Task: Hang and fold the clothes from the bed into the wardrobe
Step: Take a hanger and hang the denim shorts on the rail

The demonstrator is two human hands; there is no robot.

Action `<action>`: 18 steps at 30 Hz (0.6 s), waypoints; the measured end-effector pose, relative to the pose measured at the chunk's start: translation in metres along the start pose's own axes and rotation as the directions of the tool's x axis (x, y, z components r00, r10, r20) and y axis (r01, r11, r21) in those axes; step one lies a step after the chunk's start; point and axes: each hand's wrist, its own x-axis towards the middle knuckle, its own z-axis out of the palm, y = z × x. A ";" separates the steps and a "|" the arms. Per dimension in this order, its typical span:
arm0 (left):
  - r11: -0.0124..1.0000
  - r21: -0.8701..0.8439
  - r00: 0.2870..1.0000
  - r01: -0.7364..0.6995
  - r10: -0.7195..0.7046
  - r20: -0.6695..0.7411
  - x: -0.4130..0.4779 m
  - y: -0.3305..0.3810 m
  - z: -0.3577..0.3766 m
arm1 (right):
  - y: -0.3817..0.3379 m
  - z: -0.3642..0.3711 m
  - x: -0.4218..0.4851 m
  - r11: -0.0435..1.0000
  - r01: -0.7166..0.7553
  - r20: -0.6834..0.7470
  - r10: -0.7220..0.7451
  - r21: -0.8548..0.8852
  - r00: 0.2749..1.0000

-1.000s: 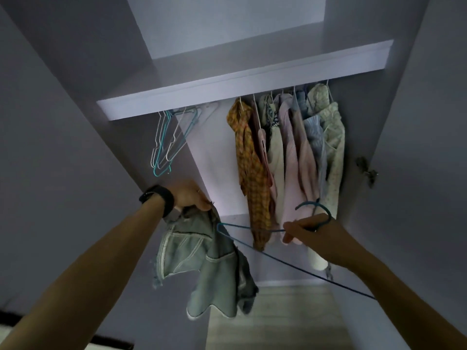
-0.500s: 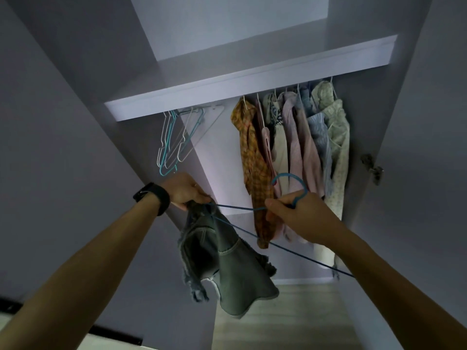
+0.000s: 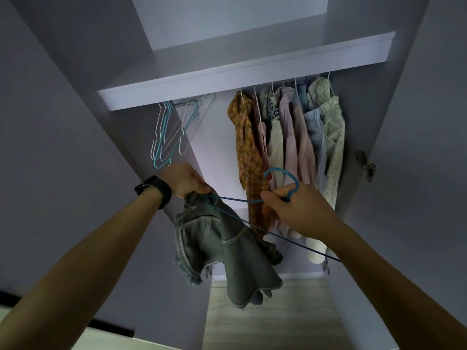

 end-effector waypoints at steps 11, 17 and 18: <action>0.976 -0.193 0.991 0.098 -0.078 0.108 0.001 0.001 0.004 | 0.003 -0.004 -0.010 0.999 0.027 -0.008 -0.027 -0.023 1.000; 0.934 -0.310 0.979 0.177 -0.133 0.157 0.003 0.004 0.016 | -0.003 0.001 -0.015 0.997 0.029 0.003 -0.029 -0.071 1.000; 0.932 -0.315 0.978 0.179 -0.133 0.163 0.002 0.004 0.017 | -0.004 0.002 -0.016 0.997 0.025 0.004 -0.025 -0.072 1.000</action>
